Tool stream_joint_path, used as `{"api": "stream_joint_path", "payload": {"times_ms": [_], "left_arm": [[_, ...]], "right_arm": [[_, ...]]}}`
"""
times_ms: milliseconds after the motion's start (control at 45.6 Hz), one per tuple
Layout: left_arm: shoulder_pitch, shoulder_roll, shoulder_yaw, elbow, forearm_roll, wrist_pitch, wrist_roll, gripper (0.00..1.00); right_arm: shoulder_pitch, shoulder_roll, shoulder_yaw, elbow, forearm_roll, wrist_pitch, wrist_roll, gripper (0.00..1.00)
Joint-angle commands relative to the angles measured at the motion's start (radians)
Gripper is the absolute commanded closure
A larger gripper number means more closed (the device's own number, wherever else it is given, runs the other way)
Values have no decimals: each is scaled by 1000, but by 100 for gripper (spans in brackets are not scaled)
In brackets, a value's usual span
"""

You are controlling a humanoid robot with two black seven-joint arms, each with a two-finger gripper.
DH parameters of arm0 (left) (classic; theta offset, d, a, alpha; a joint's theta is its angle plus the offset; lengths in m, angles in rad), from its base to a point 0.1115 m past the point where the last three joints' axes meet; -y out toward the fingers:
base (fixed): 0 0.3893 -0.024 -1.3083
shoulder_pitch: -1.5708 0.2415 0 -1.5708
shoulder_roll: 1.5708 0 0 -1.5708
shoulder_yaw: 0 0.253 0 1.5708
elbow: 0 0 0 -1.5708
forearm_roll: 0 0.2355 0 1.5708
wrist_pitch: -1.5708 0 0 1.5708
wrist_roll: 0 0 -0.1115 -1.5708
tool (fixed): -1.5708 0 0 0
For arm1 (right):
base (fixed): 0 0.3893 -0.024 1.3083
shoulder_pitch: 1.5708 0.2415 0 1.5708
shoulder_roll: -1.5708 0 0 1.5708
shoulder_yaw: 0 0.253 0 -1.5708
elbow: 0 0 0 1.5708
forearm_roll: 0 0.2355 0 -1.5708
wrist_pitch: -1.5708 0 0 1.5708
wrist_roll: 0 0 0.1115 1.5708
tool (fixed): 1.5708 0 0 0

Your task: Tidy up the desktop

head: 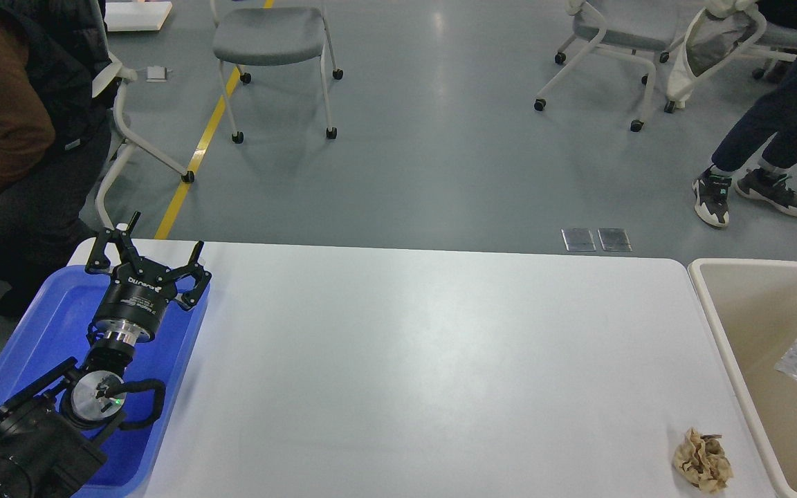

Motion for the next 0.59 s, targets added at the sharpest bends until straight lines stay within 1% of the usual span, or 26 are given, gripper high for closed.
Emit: {"api": "stream_joint_path", "payload": {"times_ms": [0,88,175,219,351,439,570], "left_arm": [[0,0,1,0,-1,0,-1,0],[0,0,0,0,-1,0,1,0],[0,0,0,0,1,0,1,0],[0,0,0,0,-1,0,1,0],[0,0,0,0,-1,0,1,0],[0,0,0,0,1,-1,-1,0],[0,0,0,0,1,0,1,0]], "right_arm": [[13,38,-91,-15,-52,-37,21,40],[14,38,-85,-15,-49,-37,32,26],[16,38,-76,-13,-42,-37,41,10],[16,38,-74,-13,-37,-37,46,5],[19,38,-39,-10,-36,-40,47,2],[30,36,47,-6,-26,-40,47,2],[42,27,229,16,30,-36,47,1]]}}
